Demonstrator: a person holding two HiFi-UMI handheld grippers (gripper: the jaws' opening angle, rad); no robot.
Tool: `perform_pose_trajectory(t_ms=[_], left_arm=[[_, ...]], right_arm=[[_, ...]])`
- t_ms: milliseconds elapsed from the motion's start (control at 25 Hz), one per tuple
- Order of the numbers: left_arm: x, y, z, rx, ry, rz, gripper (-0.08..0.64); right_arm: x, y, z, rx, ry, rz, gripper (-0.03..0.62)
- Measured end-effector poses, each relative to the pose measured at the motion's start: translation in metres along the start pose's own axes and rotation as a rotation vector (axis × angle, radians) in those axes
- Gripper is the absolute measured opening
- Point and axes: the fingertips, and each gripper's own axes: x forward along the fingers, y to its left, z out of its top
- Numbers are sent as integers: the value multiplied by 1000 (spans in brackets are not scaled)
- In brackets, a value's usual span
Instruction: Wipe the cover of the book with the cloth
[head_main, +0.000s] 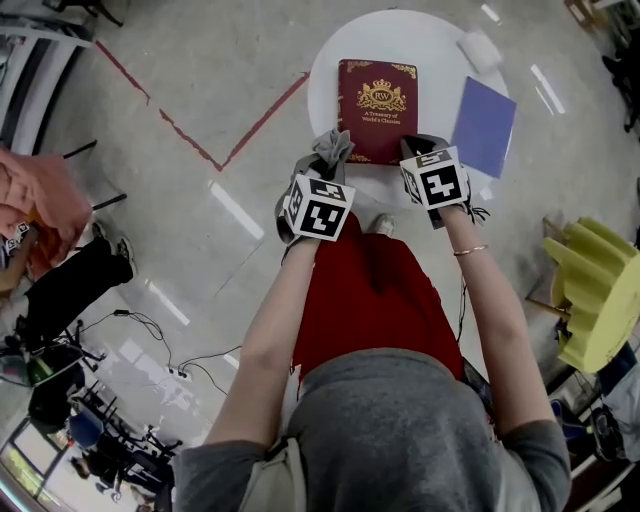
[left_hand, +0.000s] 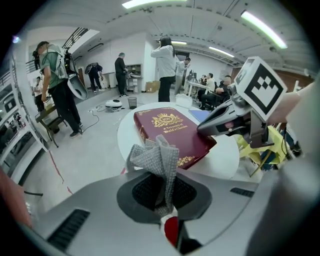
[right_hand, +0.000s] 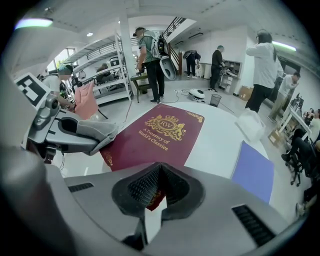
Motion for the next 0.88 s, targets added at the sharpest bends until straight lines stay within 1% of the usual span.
perform_pose_trajectory(t_ms=[280,360,440,520,640,800,880], left_arm=[[-17,-13,-12,-31,7,20,29],[-25,-15,-14,-55,-5,28,29],[-34,-17,-12,-95,-29,28,29],[-41,-19,-10,-117,-54,35,29],[-48,-22,-6,-124,-82,55,29],[-62,-31,1,-144,-116,69,29],[-67,-35,4,-142,-135,79,29]], right_arm=[[-3,1,0,-20,-4,-10,29],[-8,4,3,-25,-27,-1,29],[-15,8,6,-27,-57,10,29],[-23,12,9,-26,-89,19,29],[-38,16,11,-15,-135,36,29],[-62,22,9,38,-193,73,29],[-73,24,5,46,-207,80,29]])
